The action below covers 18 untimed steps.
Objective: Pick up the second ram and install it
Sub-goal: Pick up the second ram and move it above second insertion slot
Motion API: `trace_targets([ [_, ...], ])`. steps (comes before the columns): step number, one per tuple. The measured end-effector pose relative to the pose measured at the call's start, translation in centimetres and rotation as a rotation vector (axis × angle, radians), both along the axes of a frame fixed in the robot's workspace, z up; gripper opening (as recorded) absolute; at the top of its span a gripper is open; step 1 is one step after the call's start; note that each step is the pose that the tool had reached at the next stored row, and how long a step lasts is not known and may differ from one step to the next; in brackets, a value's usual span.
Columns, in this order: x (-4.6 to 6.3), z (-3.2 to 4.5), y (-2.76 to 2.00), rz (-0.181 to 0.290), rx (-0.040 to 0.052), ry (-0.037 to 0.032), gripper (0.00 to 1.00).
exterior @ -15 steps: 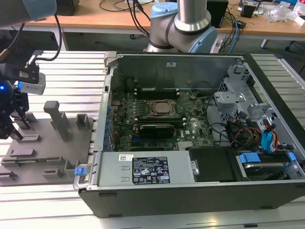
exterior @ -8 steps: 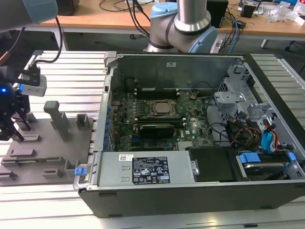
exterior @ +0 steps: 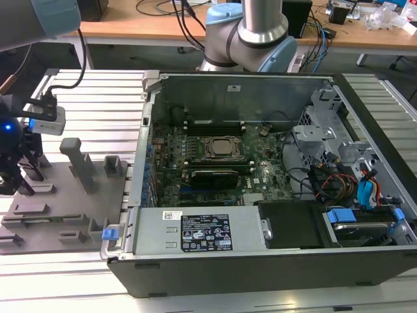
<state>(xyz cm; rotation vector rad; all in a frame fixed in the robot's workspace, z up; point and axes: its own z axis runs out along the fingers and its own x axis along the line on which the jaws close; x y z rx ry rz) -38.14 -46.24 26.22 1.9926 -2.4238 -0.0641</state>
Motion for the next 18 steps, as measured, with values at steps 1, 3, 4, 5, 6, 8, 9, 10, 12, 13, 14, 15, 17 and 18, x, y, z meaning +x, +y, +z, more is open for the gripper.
trace_targets([
  [1, 0.0, -0.06, 0.00, 0.024, 0.0002, -0.0003, 0.36],
  [3, 0.0, -0.13, 0.00, 0.060, 0.0003, -0.0003, 0.36],
  [4, 0.0, -0.18, 0.00, 0.095, -0.0004, -0.0002, 0.36],
  [5, 0.0, -0.21, 0.00, 0.119, -0.0019, -0.0001, 0.36],
  [6, 0.0, -0.23, 0.00, 0.137, -0.0063, 0.0000, 0.36],
  [8, 0.0, -0.23, -0.08, 0.138, -0.0076, 0.0001, 0.36],
  [9, 0.0, -0.23, -0.14, 0.137, -0.0101, 0.0002, 0.36],
  [10, 0.0, -0.24, -0.22, 0.137, -0.0147, 0.0005, 0.36],
  [12, 0.2, -0.84, -1.98, 0.138, -0.0173, 0.0009, 0.36],
  [13, 0.4, -1.14, -2.61, 0.137, -0.0173, 0.0011, 0.36],
  [14, 1.2, -1.52, -3.00, 0.138, -0.0172, 0.0017, 0.36],
  [15, 1.7, -1.81, -3.03, 0.138, -0.0172, 0.0020, 0.36],
  [17, 1.9, -2.25, -3.03, 0.139, -0.0171, 0.0021, 0.36],
  [18, 1.9, -2.55, -3.03, 0.141, -0.0169, 0.0020, 0.36],
])
